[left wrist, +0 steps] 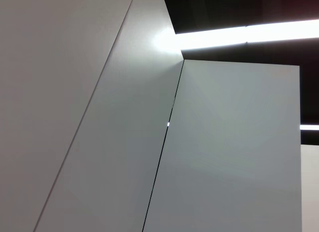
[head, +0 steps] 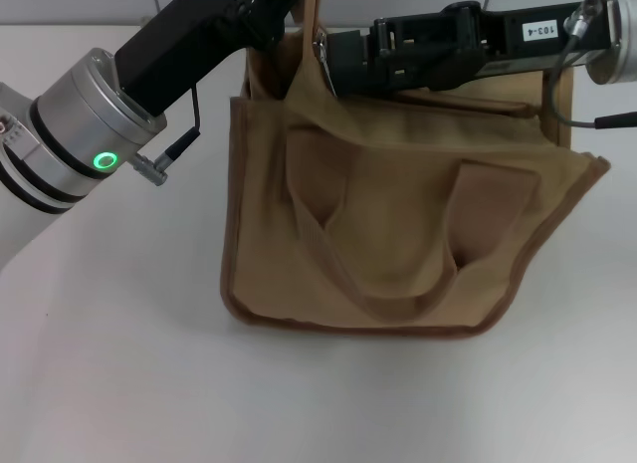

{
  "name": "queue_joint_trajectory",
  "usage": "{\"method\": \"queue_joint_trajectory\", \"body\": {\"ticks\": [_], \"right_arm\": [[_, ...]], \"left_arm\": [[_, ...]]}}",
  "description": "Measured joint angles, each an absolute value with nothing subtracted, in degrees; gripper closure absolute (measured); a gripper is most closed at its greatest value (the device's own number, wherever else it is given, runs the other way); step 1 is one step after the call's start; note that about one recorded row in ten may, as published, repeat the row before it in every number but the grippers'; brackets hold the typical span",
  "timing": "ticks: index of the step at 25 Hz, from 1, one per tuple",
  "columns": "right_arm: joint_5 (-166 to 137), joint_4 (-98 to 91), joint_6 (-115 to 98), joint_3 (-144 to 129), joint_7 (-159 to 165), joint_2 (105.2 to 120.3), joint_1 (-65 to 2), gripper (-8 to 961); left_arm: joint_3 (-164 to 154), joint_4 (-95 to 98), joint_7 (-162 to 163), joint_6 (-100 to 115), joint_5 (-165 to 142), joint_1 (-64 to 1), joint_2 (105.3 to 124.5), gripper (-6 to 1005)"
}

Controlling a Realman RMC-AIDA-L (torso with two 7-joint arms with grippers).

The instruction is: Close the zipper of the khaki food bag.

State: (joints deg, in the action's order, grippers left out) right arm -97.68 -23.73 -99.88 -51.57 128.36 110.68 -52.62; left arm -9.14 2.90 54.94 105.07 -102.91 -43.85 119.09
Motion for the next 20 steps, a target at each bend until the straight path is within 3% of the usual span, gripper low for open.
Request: {"method": "queue_joint_trajectory", "body": {"ticks": [6, 20], "right_arm": [[-97.9, -26.1, -99.8, -51.5, 128.3, 112.1, -52.7, 221], [-97.7, -26.2, -100.2, -51.1, 127.8, 112.24, -52.4, 227]], "left_arm": [[-9.1, 2.9, 54.9, 105.0, -102.9, -43.9, 119.09, 978], [-9.1, 2.9, 54.9, 104.5, -102.9, -43.8, 119.09, 978]]}}
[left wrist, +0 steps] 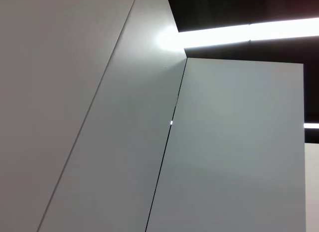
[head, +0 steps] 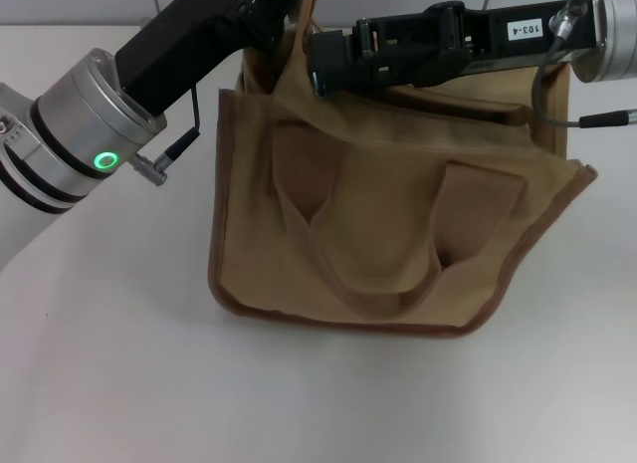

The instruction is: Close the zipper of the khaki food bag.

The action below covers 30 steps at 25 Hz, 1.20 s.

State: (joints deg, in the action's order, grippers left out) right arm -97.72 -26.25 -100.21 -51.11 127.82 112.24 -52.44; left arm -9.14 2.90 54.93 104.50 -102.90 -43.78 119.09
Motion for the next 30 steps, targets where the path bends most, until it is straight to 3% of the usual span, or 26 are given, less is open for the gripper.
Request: {"method": "queue_joint_trajectory", "body": {"ticks": [20, 30], "right_arm": [[-97.8, -25.5, -96.0, -51.4, 127.5, 113.05, -52.1, 236], [-98.0, -25.4, -94.3, -51.4, 126.6, 113.29, -51.3, 639]], "left_arm": [[-8.8, 2.7, 54.9, 104.8, -102.9, -43.4, 119.09, 977], [-8.7, 2.4, 54.9, 105.0, -102.9, -43.3, 119.09, 978]]}}
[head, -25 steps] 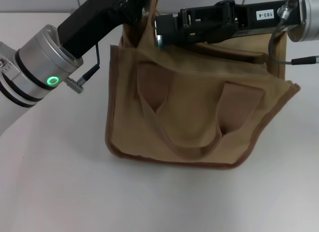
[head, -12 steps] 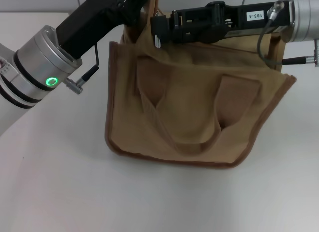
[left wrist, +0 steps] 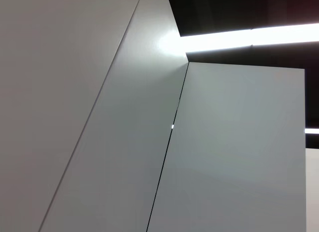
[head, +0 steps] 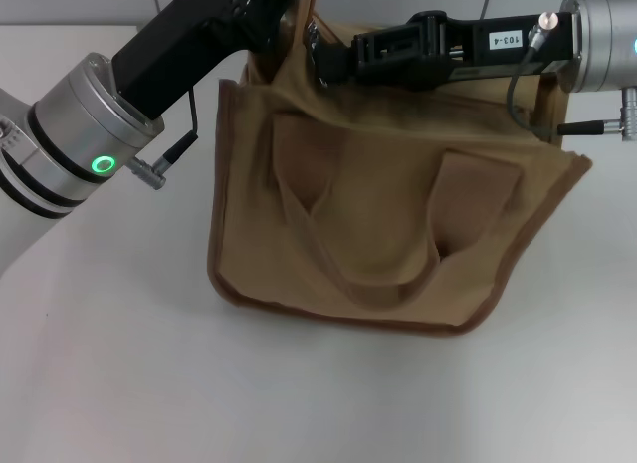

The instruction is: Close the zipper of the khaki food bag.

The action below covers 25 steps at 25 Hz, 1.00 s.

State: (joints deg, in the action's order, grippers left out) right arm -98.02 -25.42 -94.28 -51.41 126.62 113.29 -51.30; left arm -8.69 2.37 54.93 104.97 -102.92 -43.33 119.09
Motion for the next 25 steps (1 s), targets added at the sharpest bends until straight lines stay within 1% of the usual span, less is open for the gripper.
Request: {"method": "queue_joint_trajectory", "body": {"ticks": [6, 13, 17, 25], "right_arm": [[-98.0, -25.4, -94.5, -51.4, 125.0, 113.58, -51.2, 904], [-98.0, -25.8, -95.1, -51.4, 124.8, 113.64, -50.3, 933], [-97.9, -25.9, -96.4, -51.0, 124.8, 113.31, -49.1, 949], [-97.9, -26.4, -97.4, -50.9, 124.8, 113.11, -46.9, 952]], "left_arm": [[-8.7, 2.4, 54.8, 104.8, -102.9, -43.2, 119.09, 978], [-6.8, 2.4, 54.4, 103.8, -102.9, -41.6, 119.07, 978], [-5.3, 2.9, 54.4, 103.6, -102.9, -40.0, 118.89, 978], [-4.6, 2.9, 54.3, 102.2, -102.9, -38.6, 118.79, 978]]}}
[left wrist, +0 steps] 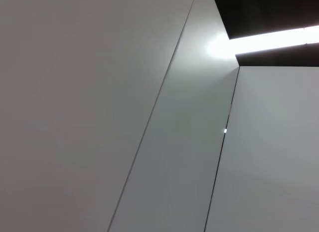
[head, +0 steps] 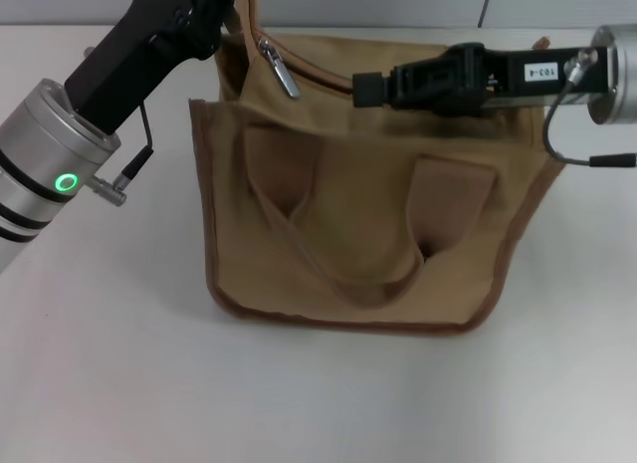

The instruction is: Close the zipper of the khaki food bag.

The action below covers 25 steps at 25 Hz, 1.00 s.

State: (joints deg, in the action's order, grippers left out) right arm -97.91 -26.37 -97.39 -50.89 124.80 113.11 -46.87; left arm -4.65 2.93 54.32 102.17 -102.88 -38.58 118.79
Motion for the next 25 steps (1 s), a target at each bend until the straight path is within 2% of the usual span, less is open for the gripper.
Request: {"method": "queue_joint_trajectory", "body": {"ticks": [11, 22, 25], "right_arm": [[-96.4, -26.2, -97.4, -47.0, 125.2, 113.19, -46.3, 953], [-97.1, -25.3, -98.8, -49.7, 134.1, 112.64, -52.5, 807], [-97.2, -25.3, -98.7, -50.3, 135.1, 112.6, -52.7, 692]], "left_arm": [[-4.5, 2.3, 54.7, 103.2, -103.1, -38.6, 118.9, 978], [-4.7, 1.3, 54.9, 103.6, -103.4, -40.3, 119.04, 978], [-4.5, 1.1, 54.9, 103.6, -103.4, -40.4, 119.08, 978]]}}
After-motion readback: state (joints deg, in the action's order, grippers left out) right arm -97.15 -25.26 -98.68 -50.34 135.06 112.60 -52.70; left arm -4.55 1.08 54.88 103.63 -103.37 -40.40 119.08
